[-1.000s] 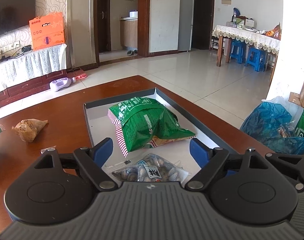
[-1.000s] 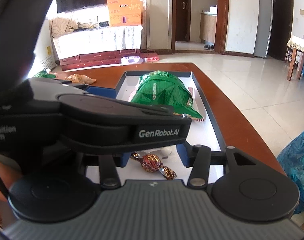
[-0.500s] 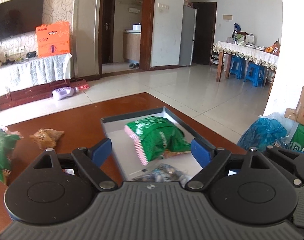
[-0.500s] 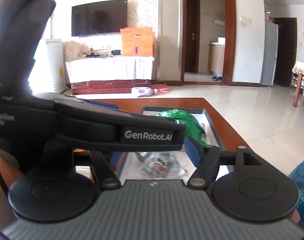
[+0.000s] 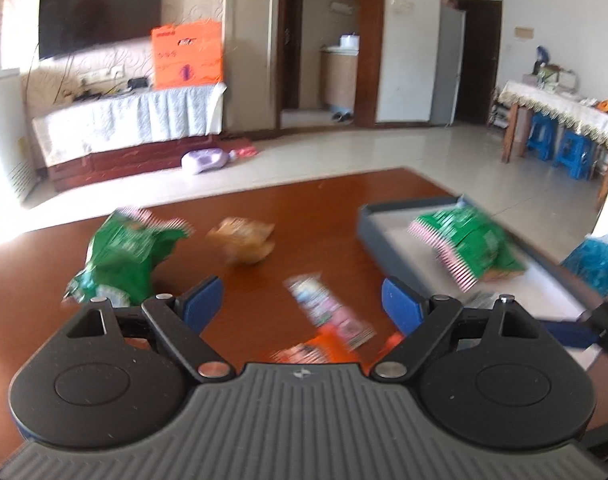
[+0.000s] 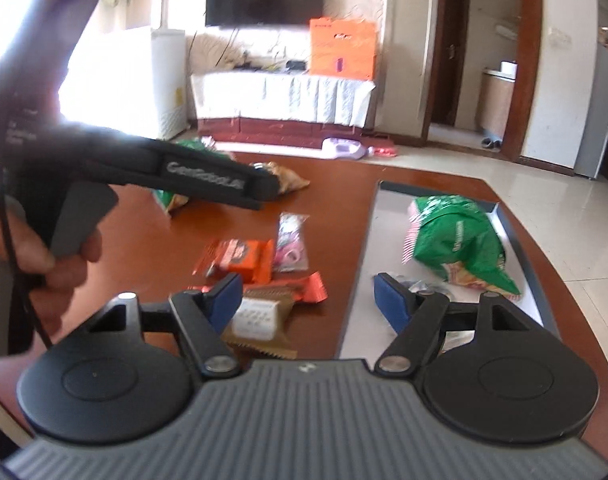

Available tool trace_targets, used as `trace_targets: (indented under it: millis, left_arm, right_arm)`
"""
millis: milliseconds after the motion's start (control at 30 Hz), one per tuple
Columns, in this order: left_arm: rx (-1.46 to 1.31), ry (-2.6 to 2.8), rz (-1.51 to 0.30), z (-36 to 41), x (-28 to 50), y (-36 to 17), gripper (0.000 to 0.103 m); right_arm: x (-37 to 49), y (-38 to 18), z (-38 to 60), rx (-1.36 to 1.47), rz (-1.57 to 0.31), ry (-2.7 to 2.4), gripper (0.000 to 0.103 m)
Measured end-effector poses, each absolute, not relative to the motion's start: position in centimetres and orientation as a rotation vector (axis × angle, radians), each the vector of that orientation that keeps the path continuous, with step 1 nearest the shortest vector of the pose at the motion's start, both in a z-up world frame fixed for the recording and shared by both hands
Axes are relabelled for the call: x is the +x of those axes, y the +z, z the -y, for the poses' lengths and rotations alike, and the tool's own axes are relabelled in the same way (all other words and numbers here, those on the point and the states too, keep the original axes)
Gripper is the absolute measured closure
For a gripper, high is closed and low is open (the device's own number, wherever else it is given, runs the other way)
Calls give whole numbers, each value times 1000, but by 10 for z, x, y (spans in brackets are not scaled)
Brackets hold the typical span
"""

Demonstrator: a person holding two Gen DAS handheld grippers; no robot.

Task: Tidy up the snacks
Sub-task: 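Move the left tool to the orange wrapped cake while the right tool approaches the gold-wrapped cake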

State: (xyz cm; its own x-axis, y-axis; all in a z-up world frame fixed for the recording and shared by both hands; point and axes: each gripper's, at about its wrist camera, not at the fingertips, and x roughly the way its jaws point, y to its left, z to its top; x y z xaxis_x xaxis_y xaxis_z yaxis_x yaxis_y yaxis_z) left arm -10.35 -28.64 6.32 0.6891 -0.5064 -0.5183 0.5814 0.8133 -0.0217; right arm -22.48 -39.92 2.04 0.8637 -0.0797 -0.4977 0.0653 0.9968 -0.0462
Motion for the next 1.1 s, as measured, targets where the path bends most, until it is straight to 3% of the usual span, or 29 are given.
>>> trace_targets:
  millis: [300,533,633,767,1100]
  left_arm:
    - [201,-564,-668,280,-80,13,15]
    - [168,-599,-673,293,-79,4,15]
    - [123,-617,-680,294,-79,3,25]
    - [62,-649,-690,290,-79,4,46]
    - [41,-539,-704,255,-72,6,46]
  right_arm:
    - [-221,17,383,-48,-556,-43,29]
    - [-218,12,377,-69,-587,-10,29]
    - [-213,7,371,-90,-609,12,29]
    - [-209,1,364,-119,-634,22,29]
    - [-192,-5,367,-58,-673,-15,34]
